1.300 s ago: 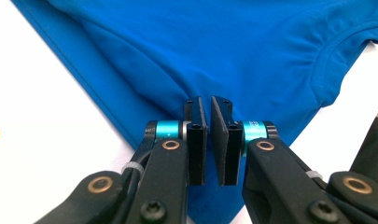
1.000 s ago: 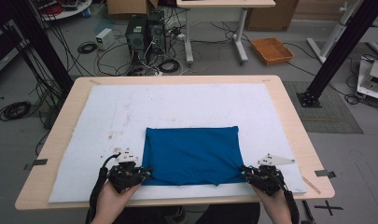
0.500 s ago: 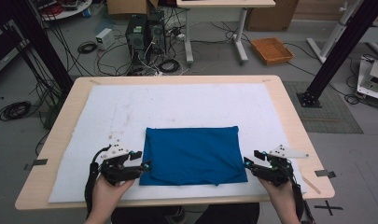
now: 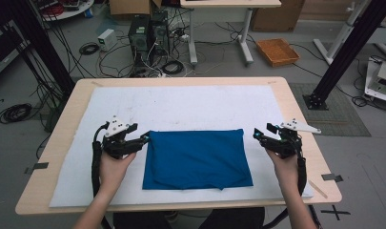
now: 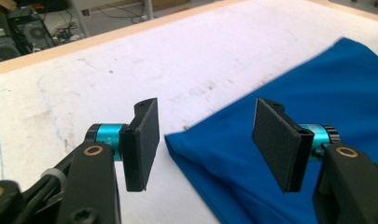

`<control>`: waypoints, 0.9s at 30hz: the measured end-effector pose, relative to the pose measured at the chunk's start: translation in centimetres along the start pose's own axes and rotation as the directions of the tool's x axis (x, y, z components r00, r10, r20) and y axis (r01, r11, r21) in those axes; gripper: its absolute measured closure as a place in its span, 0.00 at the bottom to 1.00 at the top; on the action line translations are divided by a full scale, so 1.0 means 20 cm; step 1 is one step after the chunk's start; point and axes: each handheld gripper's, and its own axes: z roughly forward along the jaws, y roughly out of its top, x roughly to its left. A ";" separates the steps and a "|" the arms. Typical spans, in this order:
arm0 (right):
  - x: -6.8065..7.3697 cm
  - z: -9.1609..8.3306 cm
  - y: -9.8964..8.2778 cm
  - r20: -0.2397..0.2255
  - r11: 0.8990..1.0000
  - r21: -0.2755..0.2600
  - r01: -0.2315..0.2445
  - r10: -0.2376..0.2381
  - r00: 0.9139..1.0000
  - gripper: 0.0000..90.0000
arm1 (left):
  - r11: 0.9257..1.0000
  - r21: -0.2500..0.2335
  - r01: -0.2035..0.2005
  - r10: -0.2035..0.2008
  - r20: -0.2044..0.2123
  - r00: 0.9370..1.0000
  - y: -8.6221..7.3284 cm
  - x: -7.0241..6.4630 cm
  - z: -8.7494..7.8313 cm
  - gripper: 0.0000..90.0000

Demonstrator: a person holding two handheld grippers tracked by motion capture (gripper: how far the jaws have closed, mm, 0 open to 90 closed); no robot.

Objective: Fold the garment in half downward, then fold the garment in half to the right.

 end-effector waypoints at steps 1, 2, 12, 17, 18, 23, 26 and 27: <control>-0.01 0.01 0.00 0.005 1.000 -0.002 -0.003 0.003 1.000 0.43 | 1.000 0.005 -0.001 0.001 -0.002 1.000 -0.01 0.00 0.00 0.46; -0.01 0.01 -0.01 0.010 1.000 -0.007 -0.008 0.008 1.000 0.43 | 1.000 0.010 -0.007 0.007 -0.006 1.000 -0.01 0.00 0.00 0.46; -0.03 0.00 -0.04 0.026 1.000 -0.006 -0.006 0.007 1.000 0.43 | 1.000 0.001 0.015 -0.015 -0.010 1.000 -0.03 0.02 -0.03 0.46; -0.04 0.00 -0.04 0.036 1.000 -0.005 -0.014 0.014 0.999 0.43 | 1.000 0.015 0.027 -0.027 -0.012 1.000 -0.05 0.02 -0.03 0.46; -0.04 0.00 -0.04 0.037 1.000 -0.007 -0.016 0.016 0.999 0.43 | 0.999 0.014 0.032 -0.032 -0.012 0.999 -0.05 0.02 -0.02 0.46; -0.05 0.01 -0.04 0.047 1.000 -0.005 -0.012 0.013 0.999 0.43 | 0.998 0.031 0.047 -0.047 -0.008 0.999 -0.06 0.03 -0.03 0.46; -0.05 0.01 -0.05 0.047 1.000 -0.005 -0.014 0.014 0.999 0.43 | 0.996 0.046 0.071 -0.071 -0.003 0.997 -0.08 0.03 -0.06 0.46; -0.05 0.01 -0.05 0.048 1.000 -0.004 -0.011 0.012 0.999 0.43 | 0.995 0.053 0.079 -0.079 -0.002 0.997 -0.09 0.03 -0.07 0.46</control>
